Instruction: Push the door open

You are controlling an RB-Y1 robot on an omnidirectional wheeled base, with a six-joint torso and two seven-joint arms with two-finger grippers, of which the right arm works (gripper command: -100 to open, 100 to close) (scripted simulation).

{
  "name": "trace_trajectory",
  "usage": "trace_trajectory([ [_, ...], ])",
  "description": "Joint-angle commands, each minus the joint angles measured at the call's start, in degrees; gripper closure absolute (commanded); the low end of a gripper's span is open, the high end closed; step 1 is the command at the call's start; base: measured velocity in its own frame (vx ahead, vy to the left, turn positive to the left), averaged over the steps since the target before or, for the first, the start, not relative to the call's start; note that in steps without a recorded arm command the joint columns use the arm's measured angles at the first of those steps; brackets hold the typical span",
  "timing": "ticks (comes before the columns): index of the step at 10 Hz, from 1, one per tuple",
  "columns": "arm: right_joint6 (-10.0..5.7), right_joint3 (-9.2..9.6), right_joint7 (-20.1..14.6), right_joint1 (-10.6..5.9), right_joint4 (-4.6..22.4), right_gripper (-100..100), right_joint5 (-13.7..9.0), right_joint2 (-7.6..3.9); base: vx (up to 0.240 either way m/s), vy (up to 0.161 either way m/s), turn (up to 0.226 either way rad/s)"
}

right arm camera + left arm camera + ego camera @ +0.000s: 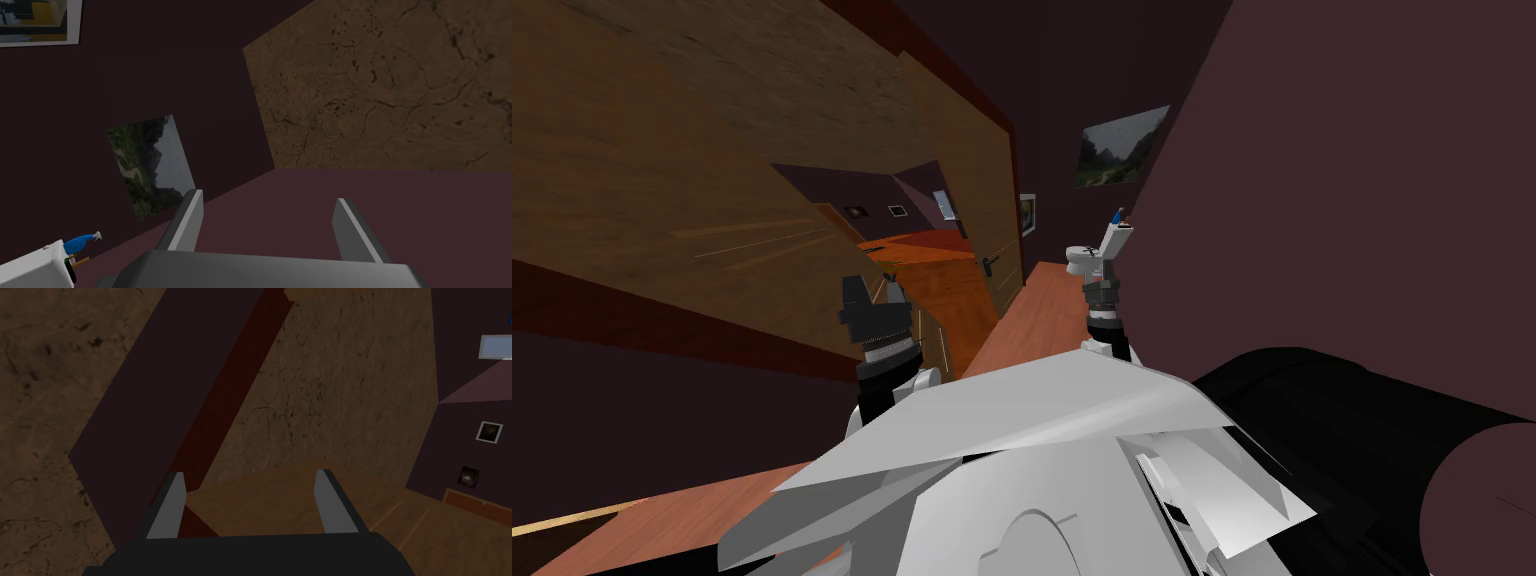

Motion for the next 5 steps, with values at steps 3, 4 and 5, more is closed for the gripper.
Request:
trace_trajectory([
  [3,0.52,0.93,-0.19,-2.44,3.72,-100,0.3,-1.15,0.115,-0.039,0.076],
  [4,0.74,1.32,-0.28,-3.45,5.28,-100,0.42,-1.55,0.165,-0.05,0.082],
  [5,0.87,1.54,-0.32,-4.03,6.15,-100,0.49,-1.75,0.147,-0.047,0.09],
])
